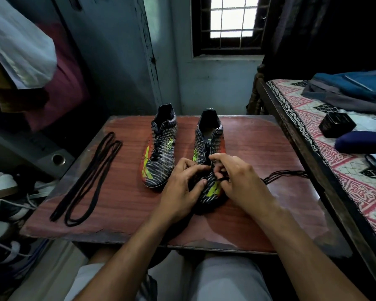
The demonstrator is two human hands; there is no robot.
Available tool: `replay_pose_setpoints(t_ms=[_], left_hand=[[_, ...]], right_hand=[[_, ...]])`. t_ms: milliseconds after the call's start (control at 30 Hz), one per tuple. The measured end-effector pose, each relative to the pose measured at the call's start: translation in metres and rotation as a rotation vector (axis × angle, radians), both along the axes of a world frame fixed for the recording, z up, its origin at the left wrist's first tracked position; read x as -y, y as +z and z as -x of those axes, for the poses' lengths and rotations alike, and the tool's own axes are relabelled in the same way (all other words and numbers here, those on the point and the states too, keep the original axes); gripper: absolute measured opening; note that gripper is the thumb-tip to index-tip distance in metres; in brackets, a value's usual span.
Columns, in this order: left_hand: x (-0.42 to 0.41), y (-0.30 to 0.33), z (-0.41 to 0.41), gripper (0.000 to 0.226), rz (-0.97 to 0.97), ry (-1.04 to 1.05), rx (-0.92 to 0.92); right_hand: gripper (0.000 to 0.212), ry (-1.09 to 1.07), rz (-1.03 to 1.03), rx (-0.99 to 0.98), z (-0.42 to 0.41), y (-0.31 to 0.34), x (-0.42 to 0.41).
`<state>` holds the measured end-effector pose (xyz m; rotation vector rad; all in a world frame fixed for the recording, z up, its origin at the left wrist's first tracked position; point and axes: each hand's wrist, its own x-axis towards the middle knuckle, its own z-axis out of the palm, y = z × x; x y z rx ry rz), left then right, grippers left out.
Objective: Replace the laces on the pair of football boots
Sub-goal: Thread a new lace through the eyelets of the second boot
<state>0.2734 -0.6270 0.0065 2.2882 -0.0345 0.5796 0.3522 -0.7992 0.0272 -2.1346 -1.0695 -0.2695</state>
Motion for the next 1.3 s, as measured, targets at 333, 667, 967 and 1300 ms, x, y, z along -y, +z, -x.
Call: replay_pose_setpoints(t_ms=[333,667,967,1300], left_hand=[[-0.001,0.003,0.001,0.033,0.036,-0.003,-0.016],[-0.004,0.035,-0.018,0.037,-0.23,0.001,-0.259],[-0.008,0.071,-0.044,0.009,-0.461,-0.119,-0.502],[-0.005,0.09,-0.052,0.017,-0.523,-0.223,-0.661]], right_hand=[[0.046,-0.045,-0.179,-0.035,-0.003,-0.006,0.0],[0.042,-0.132,-0.233,-0.095,-0.007,-0.016,-0.002],[0.035,-0.102,-0.225,-0.037,-0.008,-0.019,0.0],[0.022,-0.073,-0.255,-0.098,-0.012,-0.021,0.003]])
